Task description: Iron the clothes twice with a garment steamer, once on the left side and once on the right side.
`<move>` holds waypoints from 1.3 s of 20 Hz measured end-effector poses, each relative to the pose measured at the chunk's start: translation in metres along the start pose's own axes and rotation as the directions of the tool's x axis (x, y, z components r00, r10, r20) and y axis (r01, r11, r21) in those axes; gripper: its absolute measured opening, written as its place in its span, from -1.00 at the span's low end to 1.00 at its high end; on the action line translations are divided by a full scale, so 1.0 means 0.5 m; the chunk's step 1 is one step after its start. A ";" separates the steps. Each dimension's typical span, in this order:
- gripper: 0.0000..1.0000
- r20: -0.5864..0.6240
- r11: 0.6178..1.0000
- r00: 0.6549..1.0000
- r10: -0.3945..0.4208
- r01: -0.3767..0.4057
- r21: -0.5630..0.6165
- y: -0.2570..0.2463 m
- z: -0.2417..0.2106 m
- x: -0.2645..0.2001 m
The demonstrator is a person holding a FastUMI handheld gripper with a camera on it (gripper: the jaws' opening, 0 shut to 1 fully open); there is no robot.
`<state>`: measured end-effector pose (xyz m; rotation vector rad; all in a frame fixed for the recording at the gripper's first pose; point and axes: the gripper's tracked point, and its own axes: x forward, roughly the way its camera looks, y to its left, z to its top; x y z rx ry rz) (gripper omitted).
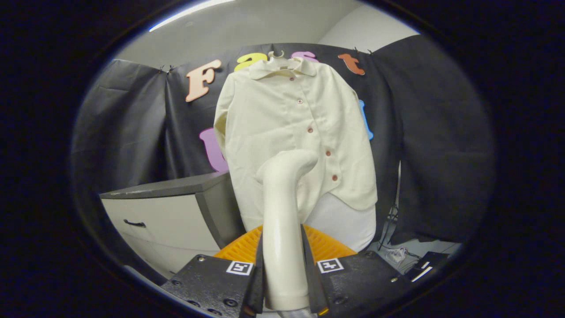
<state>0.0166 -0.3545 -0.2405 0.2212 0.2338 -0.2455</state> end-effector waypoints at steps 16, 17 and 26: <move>-0.23 0.235 0.997 0.968 -0.082 0.078 0.024 -0.103 0.368 0.128; -0.24 0.247 0.996 0.965 -0.089 0.084 0.030 -0.110 0.380 0.139; -0.23 0.268 0.990 0.953 -0.141 0.128 0.063 -0.175 0.431 0.247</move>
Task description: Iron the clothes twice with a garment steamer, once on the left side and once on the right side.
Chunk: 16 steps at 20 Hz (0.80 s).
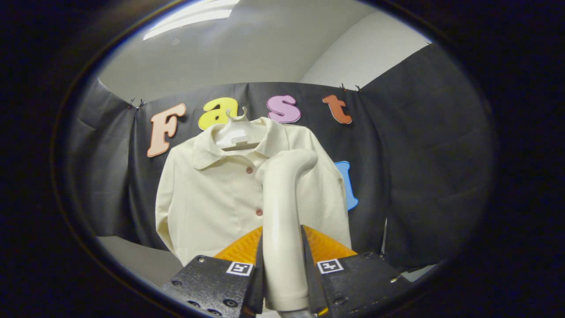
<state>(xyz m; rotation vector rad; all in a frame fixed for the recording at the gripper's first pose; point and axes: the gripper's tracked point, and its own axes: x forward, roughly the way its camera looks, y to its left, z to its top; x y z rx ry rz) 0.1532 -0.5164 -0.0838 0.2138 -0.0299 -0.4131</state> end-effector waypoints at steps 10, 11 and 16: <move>-0.24 -0.066 0.997 0.998 -0.002 0.007 0.076 -0.048 -0.104 0.015; -0.24 -0.079 0.997 0.997 -0.002 0.008 0.078 -0.052 -0.122 0.009; -0.23 -0.128 0.996 0.992 -0.016 0.027 0.083 -0.080 -0.207 -0.024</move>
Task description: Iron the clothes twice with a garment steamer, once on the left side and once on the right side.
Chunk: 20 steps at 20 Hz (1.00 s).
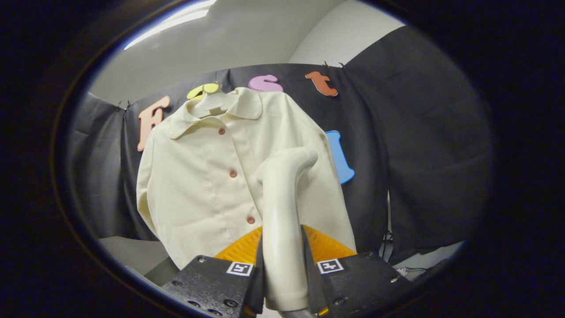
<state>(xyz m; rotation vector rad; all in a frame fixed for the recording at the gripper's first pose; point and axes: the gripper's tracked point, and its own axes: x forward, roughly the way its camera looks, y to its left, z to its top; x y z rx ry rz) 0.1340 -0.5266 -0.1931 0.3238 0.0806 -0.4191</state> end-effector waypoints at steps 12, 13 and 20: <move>-0.23 -0.122 0.997 0.991 -0.045 0.052 0.053 -0.088 -0.203 -0.069; -0.23 -0.127 0.997 0.991 -0.044 0.053 0.062 -0.089 -0.213 -0.077; -0.23 -0.184 0.997 0.981 -0.067 0.072 0.020 -0.094 -0.278 -0.131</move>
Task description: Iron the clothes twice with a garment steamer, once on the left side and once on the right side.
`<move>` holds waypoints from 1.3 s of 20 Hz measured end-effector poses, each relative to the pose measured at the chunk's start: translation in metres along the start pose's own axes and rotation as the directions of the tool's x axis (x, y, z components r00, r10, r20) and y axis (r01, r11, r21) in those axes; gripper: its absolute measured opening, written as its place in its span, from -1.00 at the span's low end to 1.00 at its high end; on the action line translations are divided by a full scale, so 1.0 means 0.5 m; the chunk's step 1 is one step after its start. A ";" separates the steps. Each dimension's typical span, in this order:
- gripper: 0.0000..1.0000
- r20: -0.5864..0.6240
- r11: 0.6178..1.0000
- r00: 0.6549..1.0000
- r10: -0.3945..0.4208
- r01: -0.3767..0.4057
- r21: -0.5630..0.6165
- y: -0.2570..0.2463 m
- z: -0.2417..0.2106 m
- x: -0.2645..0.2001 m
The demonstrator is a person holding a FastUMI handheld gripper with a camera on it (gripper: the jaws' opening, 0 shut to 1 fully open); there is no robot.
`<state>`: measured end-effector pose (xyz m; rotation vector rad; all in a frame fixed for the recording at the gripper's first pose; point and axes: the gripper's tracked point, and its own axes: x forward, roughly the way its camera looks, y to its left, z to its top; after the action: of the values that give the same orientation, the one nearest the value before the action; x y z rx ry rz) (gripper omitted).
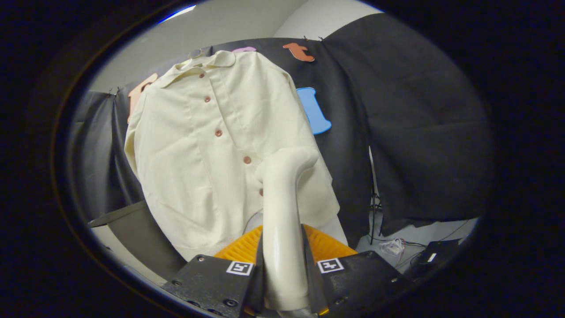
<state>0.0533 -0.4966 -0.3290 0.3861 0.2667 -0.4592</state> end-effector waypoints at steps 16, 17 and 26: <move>-0.23 0.012 0.990 0.990 0.141 -0.141 -0.004 0.286 0.027 -0.235; -0.23 0.023 0.989 0.988 0.150 -0.150 -0.010 0.309 0.037 -0.250; -0.23 0.092 0.970 0.966 0.242 -0.236 -0.065 0.525 0.081 -0.380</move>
<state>0.0208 -0.2252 -0.1506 0.3371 0.1332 -0.2324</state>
